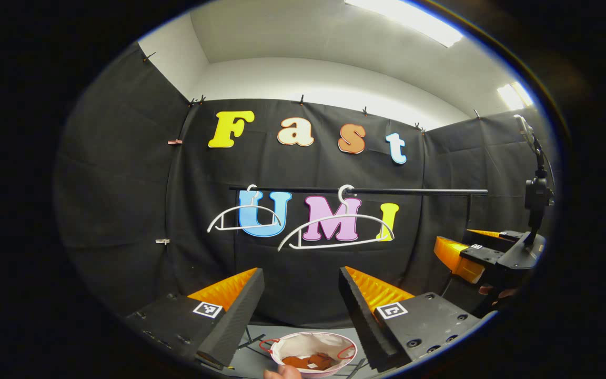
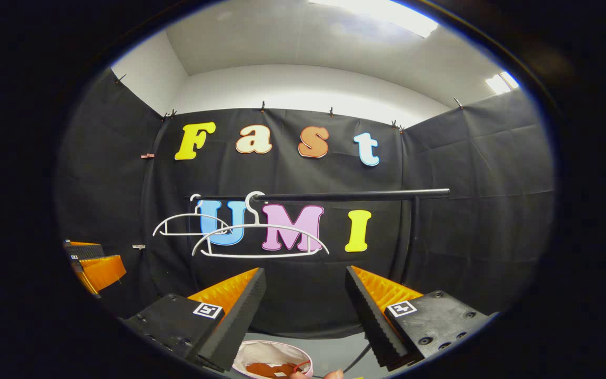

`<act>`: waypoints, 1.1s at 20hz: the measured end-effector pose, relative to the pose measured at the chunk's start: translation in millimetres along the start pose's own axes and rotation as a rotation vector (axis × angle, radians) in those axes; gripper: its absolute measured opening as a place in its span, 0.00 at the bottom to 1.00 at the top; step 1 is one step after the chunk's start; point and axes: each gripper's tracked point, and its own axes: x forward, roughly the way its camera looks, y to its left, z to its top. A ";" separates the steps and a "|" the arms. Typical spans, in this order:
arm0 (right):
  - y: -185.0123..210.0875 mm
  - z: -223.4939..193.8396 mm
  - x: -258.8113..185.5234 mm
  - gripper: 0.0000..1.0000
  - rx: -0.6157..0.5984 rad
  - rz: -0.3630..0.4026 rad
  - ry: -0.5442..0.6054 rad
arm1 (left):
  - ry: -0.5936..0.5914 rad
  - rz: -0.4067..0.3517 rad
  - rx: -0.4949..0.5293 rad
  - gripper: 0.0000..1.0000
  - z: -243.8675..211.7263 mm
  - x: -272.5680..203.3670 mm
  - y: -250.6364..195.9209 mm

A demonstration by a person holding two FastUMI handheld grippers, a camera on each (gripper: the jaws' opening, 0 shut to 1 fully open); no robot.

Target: Grasp the clothes on the hanger with both hands and then place them into the laundry hamper below.

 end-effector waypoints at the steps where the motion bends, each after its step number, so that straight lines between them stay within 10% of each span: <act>1: 1.0 -2.2 0.5 0.99 -0.001 0.004 0.004 | 0.008 0.001 -0.007 0.91 -1.5 0.5 -0.8; 22: 1.5 -5.9 6.6 1.00 -0.023 0.034 0.002 | 0.019 0.013 0.020 0.91 -4.7 -6.1 -16.9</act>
